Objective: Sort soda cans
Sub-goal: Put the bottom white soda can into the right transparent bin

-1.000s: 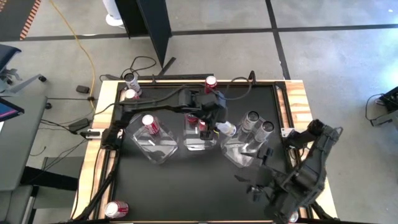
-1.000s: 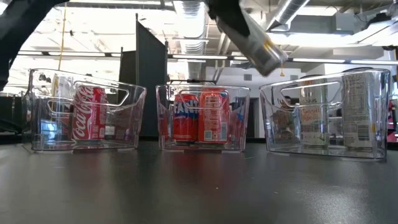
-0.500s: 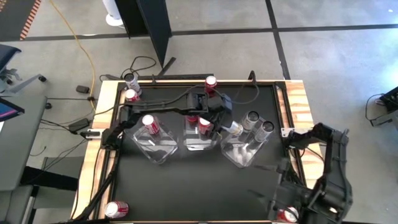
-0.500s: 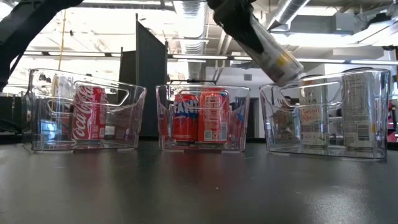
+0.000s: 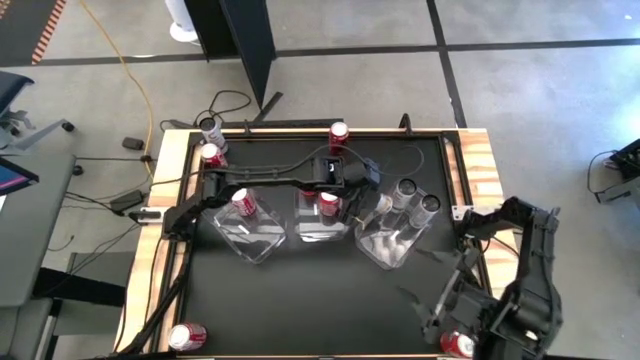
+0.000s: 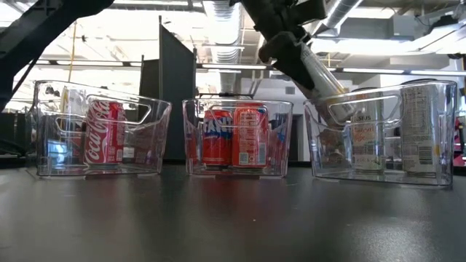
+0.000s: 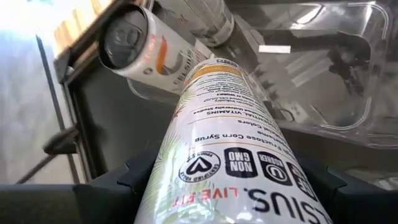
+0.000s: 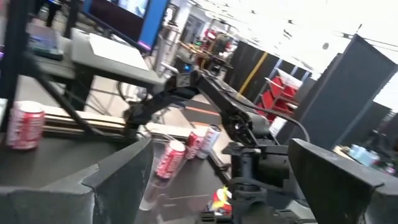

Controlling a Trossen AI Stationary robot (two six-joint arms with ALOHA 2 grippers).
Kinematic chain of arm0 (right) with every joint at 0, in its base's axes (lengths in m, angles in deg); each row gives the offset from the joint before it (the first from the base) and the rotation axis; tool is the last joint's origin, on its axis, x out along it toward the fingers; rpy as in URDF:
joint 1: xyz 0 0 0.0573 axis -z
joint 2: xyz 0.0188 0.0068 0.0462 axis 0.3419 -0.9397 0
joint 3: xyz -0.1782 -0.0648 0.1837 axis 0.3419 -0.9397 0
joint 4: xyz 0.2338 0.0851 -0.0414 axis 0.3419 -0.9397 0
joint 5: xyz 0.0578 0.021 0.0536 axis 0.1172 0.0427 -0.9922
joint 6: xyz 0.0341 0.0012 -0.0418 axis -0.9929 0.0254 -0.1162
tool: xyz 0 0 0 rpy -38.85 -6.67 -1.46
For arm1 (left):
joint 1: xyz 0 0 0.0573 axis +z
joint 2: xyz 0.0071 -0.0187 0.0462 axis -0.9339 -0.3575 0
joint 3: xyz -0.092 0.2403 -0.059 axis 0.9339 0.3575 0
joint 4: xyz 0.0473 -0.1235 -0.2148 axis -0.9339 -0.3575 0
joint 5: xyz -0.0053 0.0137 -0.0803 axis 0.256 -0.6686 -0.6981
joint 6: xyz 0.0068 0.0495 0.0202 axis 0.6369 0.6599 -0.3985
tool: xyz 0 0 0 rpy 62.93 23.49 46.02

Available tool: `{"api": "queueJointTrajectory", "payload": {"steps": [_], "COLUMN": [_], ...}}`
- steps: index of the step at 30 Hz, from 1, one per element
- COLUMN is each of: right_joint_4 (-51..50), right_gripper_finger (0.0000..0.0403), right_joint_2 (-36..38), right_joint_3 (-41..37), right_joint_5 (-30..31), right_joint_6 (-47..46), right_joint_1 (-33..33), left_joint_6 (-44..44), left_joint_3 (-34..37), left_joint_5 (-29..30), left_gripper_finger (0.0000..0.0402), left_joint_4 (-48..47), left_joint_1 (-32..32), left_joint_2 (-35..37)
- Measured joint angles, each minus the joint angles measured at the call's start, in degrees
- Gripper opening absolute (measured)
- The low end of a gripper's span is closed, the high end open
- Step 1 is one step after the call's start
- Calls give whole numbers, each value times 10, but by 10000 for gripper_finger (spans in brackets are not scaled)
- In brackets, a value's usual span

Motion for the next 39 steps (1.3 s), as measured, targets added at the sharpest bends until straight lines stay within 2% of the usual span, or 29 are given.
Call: {"api": "queueJointTrajectory", "payload": {"steps": [7, 16, 18, 24, 28, 32, 39], "right_joint_4": [0, 0, 0, -8, -6, -6, -6], "right_gripper_finger": [388, 388, 388, 388, 388, 388, 388], "right_joint_2": [0, 0, 0, 0, -1, 0, 0], "right_joint_3": [0, 0, 0, -11, -34, -55, -87], "right_joint_5": [0, -8, -41, -211, -285, -305, -298], "right_joint_6": [11, 11, 8, -46, -63, -86, -126], "right_joint_1": [30, 37, 41, 84, 117, 138, 137], "left_joint_6": [38, 69, 70, 84, 85, 92, 112], "left_joint_3": [0, 0, 0, 0, 0, 0, 0], "left_joint_5": [13, 3, 3, 4, 4, 6, -10], "left_gripper_finger": [239, 239, 239, 239, 239, 239, 239], "left_joint_4": [19, 21, 19, -39, -78, -122, -167], "left_joint_1": [0, -3, -5, -15, -24, -35, -45], "left_joint_2": [-2, -3, -3, 12, 22, 34, 93]}}
